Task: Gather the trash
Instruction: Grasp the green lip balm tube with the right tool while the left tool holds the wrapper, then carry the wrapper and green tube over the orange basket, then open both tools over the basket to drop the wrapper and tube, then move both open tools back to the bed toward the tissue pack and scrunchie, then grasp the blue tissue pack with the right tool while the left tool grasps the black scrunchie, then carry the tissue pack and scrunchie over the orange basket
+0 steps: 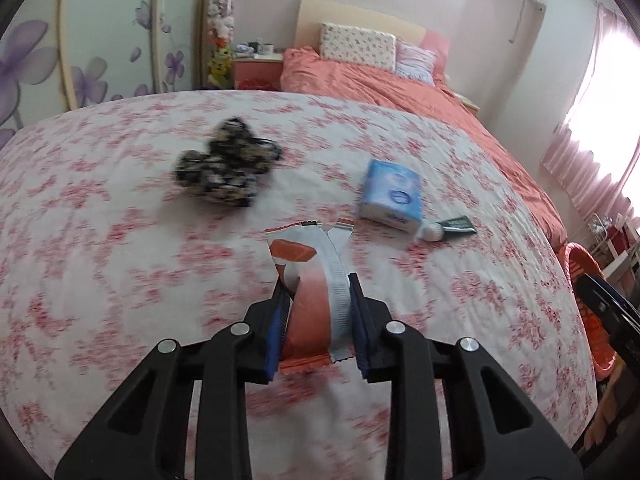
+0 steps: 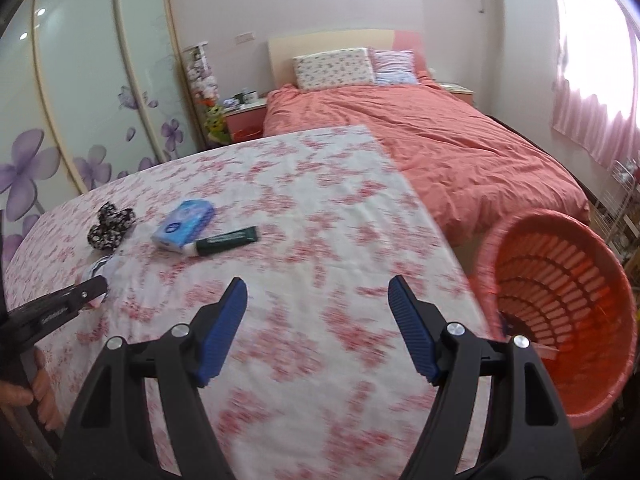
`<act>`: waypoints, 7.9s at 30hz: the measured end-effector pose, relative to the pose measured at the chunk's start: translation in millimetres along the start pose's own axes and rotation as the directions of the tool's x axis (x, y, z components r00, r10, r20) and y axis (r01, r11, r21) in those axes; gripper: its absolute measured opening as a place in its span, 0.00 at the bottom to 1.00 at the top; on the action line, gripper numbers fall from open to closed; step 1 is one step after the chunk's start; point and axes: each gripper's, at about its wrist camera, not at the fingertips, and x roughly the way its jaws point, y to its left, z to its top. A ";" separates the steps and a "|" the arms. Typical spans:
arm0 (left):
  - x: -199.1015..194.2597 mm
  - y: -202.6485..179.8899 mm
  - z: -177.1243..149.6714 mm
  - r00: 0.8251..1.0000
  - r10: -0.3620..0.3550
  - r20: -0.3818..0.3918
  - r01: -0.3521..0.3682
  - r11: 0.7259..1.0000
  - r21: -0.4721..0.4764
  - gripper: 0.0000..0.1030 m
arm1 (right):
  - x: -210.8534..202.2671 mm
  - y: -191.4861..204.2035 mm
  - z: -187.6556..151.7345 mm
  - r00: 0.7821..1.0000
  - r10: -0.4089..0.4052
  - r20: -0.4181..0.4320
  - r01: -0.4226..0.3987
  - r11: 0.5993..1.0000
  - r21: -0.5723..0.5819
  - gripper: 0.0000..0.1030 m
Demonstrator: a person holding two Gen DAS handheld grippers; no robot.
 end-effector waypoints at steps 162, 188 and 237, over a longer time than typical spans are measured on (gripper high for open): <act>-32.1 71.7 20.0 0.983 0.167 0.079 -0.162 0.985 -0.064 0.60 | 79.1 139.2 43.4 0.994 0.084 -0.076 -0.088 0.995 -0.043 0.67; 21.2 64.3 59.9 0.997 0.064 0.042 -0.061 0.996 -0.069 0.60 | 89.4 101.1 39.4 0.993 -0.045 -0.106 0.045 0.999 0.002 0.48; -32.5 -118.3 45.6 0.988 -0.111 0.103 0.092 0.980 0.175 0.11 | -88.7 -70.6 15.0 0.981 -0.150 0.126 0.128 0.977 0.170 0.48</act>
